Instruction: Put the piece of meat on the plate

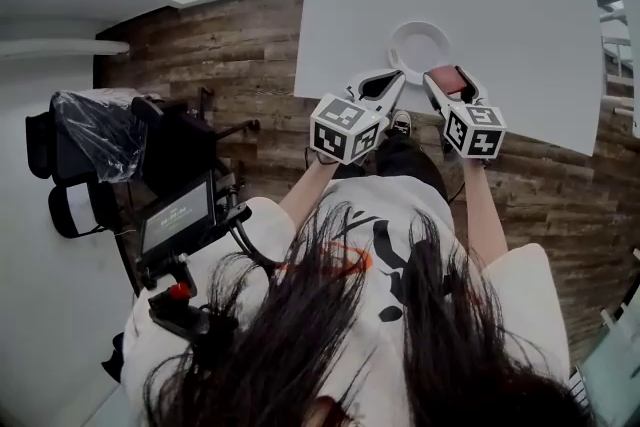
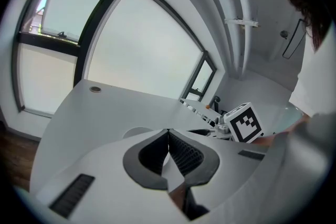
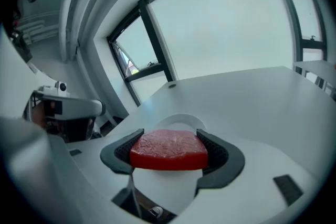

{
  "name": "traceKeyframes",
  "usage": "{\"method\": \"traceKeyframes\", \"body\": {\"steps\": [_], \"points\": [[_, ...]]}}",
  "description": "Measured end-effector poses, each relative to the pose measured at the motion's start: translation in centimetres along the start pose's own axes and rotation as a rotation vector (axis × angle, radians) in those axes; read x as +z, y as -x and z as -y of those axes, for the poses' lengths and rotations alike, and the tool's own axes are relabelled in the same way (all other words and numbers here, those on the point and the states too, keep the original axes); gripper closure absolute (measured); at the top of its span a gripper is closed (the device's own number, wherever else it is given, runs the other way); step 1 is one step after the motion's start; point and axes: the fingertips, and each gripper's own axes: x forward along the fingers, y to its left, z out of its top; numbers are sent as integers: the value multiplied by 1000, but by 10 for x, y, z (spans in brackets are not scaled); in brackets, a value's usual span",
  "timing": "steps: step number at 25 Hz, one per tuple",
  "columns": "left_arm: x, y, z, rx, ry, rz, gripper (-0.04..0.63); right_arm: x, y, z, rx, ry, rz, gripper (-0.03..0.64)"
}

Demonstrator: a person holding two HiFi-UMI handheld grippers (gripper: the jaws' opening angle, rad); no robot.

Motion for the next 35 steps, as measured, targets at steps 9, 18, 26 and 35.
{"method": "traceKeyframes", "body": {"steps": [9, 18, 26, 35], "points": [[1, -28, -20, 57, 35, -41, 589, -23, -56, 12, 82, 282, -176, 301], [4, -32, -24, 61, 34, -41, 589, -37, -67, 6, 119, 397, -248, 301], [4, -34, -24, 59, 32, -37, 589, -43, -69, 3, 128, 446, -305, 301], [5, -34, -30, 74, 34, -35, 589, -42, -74, 9, 95, 420, -363, 301]]}}
